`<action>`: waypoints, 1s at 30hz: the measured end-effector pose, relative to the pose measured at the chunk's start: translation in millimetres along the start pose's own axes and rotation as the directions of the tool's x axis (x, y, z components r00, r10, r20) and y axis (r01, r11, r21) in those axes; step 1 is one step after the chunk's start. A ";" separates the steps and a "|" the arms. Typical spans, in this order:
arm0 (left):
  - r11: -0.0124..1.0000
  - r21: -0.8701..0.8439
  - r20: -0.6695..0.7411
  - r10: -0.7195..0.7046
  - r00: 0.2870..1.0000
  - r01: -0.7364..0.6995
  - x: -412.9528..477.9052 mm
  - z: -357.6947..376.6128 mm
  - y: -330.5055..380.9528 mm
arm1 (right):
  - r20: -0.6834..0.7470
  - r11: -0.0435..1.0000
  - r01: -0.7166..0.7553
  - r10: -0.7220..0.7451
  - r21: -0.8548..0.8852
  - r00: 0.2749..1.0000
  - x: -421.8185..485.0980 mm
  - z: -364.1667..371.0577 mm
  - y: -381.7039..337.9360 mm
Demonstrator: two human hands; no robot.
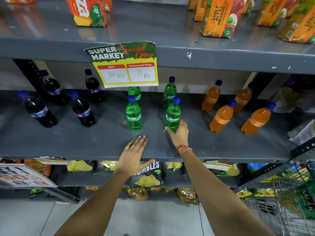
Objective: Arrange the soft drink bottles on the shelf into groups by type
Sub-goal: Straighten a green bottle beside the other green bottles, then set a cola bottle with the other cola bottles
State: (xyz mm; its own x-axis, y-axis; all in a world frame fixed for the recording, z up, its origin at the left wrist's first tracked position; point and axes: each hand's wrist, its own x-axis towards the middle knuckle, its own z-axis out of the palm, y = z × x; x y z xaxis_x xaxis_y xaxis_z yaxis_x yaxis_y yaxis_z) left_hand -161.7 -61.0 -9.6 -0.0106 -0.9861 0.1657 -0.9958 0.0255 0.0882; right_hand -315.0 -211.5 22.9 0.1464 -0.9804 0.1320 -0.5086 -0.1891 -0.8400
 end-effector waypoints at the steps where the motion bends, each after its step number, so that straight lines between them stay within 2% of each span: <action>1: 1.000 -0.003 0.000 0.007 1.000 -0.007 0.3 -0.7 -0.2 | -0.002 1.000 0.002 -0.002 0.006 1.000 -2.7 -1.8 -0.8; 4: 0.998 -0.068 -0.036 0.009 0.999 -0.012 -2.9 -2.2 -4.9 | -0.107 0.998 -0.023 0.028 0.052 0.994 -20.6 -6.2 -4.7; 7: 0.987 -0.142 -0.096 -0.093 0.991 0.079 -15.3 -6.9 -21.0 | -0.285 0.992 -0.036 0.069 0.119 0.956 -47.9 2.1 -10.4; 9: 0.977 -0.153 -0.111 -0.165 0.980 0.147 -26.9 -10.6 -40.5 | -0.303 0.985 0.001 0.051 0.171 0.952 -62.7 16.5 -20.5; 11: 0.968 -0.140 -0.115 -0.226 0.967 0.209 -39.0 -14.4 -63.1 | -0.224 0.979 0.036 0.009 0.200 0.974 -70.2 35.9 -34.0; 14: 0.941 -0.131 -0.119 -0.328 0.937 0.312 -58.7 -21.9 -96.6 | -0.034 0.971 0.107 -0.102 0.216 0.994 -73.4 69.5 -65.8; 18: 0.917 -0.130 -0.136 -0.392 0.910 0.376 -81.6 -35.7 -131.7 | 0.236 0.950 0.254 -0.292 0.181 0.927 -69.5 119.2 -115.9; 21: 0.910 -0.143 -0.117 -0.406 0.906 0.389 -96.2 -41.2 -149.9 | 0.401 0.956 0.246 -0.290 0.159 0.869 -63.1 162.1 -146.8; 26: 0.925 -0.122 -0.034 -0.367 0.929 0.361 -106.8 -38.7 -161.9 | 0.485 0.974 0.172 -0.222 0.146 0.846 -48.1 210.9 -168.5; 30: 0.936 -0.094 -0.020 -0.342 0.939 0.339 -110.3 -36.7 -167.5 | 0.439 0.978 0.118 -0.182 0.169 0.880 -43.7 236.7 -170.9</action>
State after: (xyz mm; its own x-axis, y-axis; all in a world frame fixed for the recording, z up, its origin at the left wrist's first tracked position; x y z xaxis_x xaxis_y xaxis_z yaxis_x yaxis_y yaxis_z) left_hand 9.7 49.5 -6.5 0.3326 -0.9319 0.1447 -0.9272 -0.2951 0.2308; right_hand -33.6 -123.1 36.1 0.5942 -0.8034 0.0380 -0.3366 -0.2913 -0.8955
